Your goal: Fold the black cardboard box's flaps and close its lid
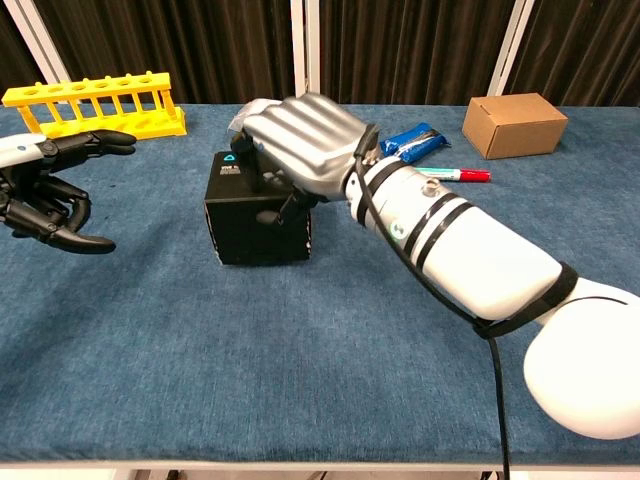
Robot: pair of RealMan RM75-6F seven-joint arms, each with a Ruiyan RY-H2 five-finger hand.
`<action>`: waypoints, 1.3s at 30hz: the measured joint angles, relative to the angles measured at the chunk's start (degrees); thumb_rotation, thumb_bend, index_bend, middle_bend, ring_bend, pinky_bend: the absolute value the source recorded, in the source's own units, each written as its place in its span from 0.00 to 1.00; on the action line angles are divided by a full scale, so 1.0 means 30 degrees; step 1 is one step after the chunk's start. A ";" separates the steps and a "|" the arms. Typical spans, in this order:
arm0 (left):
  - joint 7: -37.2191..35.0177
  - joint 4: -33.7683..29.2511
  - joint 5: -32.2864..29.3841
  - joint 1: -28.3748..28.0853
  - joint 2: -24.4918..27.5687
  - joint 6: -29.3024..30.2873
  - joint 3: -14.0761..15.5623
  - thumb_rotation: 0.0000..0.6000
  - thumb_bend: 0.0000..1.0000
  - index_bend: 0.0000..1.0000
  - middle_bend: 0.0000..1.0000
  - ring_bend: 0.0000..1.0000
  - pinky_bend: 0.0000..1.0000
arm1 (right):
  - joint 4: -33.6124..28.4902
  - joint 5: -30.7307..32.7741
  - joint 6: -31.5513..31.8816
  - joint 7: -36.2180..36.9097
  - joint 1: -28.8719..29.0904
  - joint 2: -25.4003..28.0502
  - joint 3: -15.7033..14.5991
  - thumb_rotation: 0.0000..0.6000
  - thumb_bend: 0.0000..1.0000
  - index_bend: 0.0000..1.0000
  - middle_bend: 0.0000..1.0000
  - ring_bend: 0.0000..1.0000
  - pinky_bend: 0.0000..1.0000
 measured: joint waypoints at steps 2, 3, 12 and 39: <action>0.1374 0.0083 -0.0112 0.0098 -0.0036 0.0399 -0.0039 1.00 0.05 0.00 0.00 0.63 0.87 | -0.0466 -0.0421 0.0503 0.0226 -0.0231 0.0347 0.0104 1.00 0.45 0.60 0.55 0.79 1.00; 0.2090 0.0091 -0.0192 0.0161 -0.0045 0.0617 -0.0064 1.00 0.05 0.00 0.00 0.60 0.84 | -0.0859 -0.0680 0.0898 0.0317 -0.0424 0.0676 0.0160 1.00 0.45 0.59 0.54 0.78 1.00; 0.9486 0.0177 -0.1650 0.1462 0.0905 0.3381 -0.0209 1.00 0.05 0.06 0.08 0.35 0.54 | -0.5304 -0.1524 0.3564 -0.0056 -0.3239 0.5448 0.0038 1.00 0.46 0.30 0.39 0.51 0.70; 1.1849 -0.1797 -0.0431 0.7954 0.5332 1.0319 0.1986 0.94 0.04 0.08 0.10 0.20 0.29 | -0.6586 -0.1153 0.7702 1.0653 -1.5020 1.5812 -0.2772 1.00 0.36 0.00 0.06 0.01 0.00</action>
